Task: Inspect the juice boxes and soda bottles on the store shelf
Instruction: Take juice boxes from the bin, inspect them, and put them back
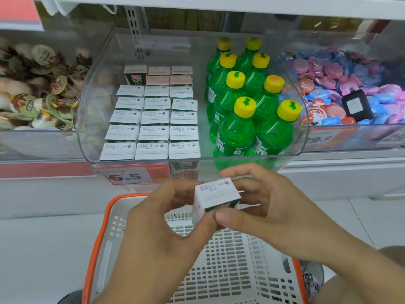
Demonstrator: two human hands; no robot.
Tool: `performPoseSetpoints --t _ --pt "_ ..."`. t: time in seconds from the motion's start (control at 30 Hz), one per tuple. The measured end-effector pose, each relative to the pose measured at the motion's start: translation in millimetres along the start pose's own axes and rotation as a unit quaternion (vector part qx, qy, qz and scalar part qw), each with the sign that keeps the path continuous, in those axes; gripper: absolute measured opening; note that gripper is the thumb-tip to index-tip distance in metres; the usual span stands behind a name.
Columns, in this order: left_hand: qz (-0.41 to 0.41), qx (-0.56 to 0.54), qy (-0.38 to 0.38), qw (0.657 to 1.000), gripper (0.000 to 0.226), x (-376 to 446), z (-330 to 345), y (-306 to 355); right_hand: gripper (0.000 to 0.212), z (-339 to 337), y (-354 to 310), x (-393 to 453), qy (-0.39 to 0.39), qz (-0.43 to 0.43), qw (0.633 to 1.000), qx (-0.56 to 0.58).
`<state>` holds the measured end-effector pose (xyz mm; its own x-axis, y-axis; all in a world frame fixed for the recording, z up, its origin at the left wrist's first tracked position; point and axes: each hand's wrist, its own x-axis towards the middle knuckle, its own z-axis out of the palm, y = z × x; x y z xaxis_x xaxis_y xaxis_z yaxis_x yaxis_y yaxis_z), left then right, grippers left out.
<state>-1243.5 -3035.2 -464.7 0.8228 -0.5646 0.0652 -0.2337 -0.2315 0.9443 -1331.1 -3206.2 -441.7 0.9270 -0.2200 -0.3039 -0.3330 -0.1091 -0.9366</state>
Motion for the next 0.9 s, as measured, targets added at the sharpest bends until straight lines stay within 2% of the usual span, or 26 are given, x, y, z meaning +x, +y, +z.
performPoseSetpoints --t 0.17,0.27,0.43,0.57,0.67,0.73,0.83,0.9 --pt "0.005 -0.042 -0.041 0.998 0.035 5.9 -3.6 -2.2 0.036 4.5 0.4 6.0 0.059 -0.014 0.995 0.077" --pt "0.023 -0.077 -0.074 0.994 0.037 6.4 -4.4 -1.5 0.028 0.3 -2.5 7.3 0.049 -0.003 0.994 0.096" --pt "-0.015 -0.096 -0.123 0.988 0.041 1.1 4.4 -10.2 0.040 5.4 -0.3 7.3 0.019 0.043 0.991 0.124" --pt "-0.030 -0.107 -0.165 0.980 0.042 0.0 5.4 -11.6 0.057 8.8 3.6 8.8 0.100 0.059 0.988 0.100" --pt "-0.065 -0.137 -0.230 0.961 0.049 0.2 5.1 -13.5 0.048 10.4 1.8 9.5 0.128 0.044 0.983 0.120" --pt "-0.087 -0.152 -0.236 0.956 0.052 0.2 4.3 -13.8 0.042 8.9 1.1 8.2 0.116 0.042 0.986 0.112" --pt "-0.072 -0.146 -0.237 0.958 0.056 1.2 2.3 -15.0 0.039 4.6 1.3 5.8 0.078 0.053 0.989 0.118" --pt "-0.062 -0.138 -0.264 0.953 0.060 1.1 0.0 -12.8 0.041 2.5 0.5 4.2 0.063 0.051 0.989 0.126"
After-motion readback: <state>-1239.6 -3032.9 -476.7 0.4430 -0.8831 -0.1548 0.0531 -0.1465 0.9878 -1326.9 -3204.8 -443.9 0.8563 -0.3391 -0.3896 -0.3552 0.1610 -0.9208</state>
